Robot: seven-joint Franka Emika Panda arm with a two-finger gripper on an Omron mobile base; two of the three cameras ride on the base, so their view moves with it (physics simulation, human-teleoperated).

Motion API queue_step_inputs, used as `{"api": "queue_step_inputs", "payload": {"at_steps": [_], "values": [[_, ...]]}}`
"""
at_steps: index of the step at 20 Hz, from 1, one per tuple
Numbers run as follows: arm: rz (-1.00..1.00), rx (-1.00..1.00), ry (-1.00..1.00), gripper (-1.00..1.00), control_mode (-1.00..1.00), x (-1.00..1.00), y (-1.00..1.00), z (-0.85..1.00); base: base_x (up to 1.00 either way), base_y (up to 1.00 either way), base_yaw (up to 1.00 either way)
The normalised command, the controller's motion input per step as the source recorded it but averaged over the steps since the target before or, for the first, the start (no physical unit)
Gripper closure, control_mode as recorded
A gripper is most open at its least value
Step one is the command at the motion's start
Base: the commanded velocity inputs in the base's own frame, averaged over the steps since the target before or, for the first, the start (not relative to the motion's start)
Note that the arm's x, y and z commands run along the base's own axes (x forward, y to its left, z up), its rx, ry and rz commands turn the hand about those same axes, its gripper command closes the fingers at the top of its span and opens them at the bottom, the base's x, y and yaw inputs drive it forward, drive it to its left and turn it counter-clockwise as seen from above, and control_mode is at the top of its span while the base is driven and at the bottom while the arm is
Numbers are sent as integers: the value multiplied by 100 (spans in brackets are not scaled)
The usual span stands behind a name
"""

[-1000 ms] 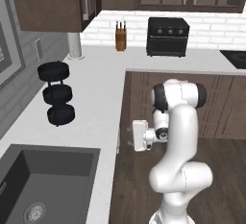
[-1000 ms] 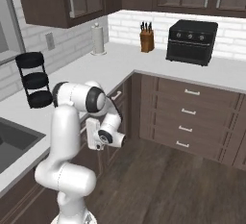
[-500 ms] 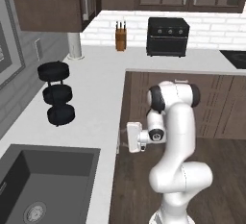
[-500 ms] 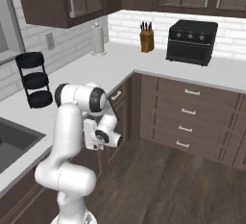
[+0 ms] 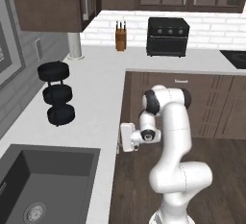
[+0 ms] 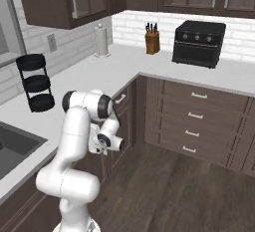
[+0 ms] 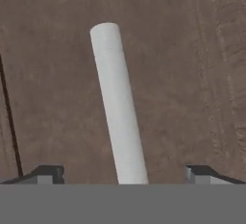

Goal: Take a straw from the drawer in front and place it inside the glass cup on the dining counter.

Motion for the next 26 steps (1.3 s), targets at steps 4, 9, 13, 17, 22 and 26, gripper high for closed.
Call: {"api": "queue_step_inputs", "payload": {"at_steps": [4,9,13,17,22,26], "values": [[0,0,0,-100,-100,47,1,-33,0,0,0],[0,0,0,-100,-100,42,0,-32,0,0,0],[0,0,0,100,-100,3,25,-11,0,0,0],[0,0,-2,100,-100,-33,37,0,0,0,0],[0,-1,-7,100,-100,-50,1,0,0,0,0],[0,0,-4,100,-100,-34,-14,0,0,0,0]]}}
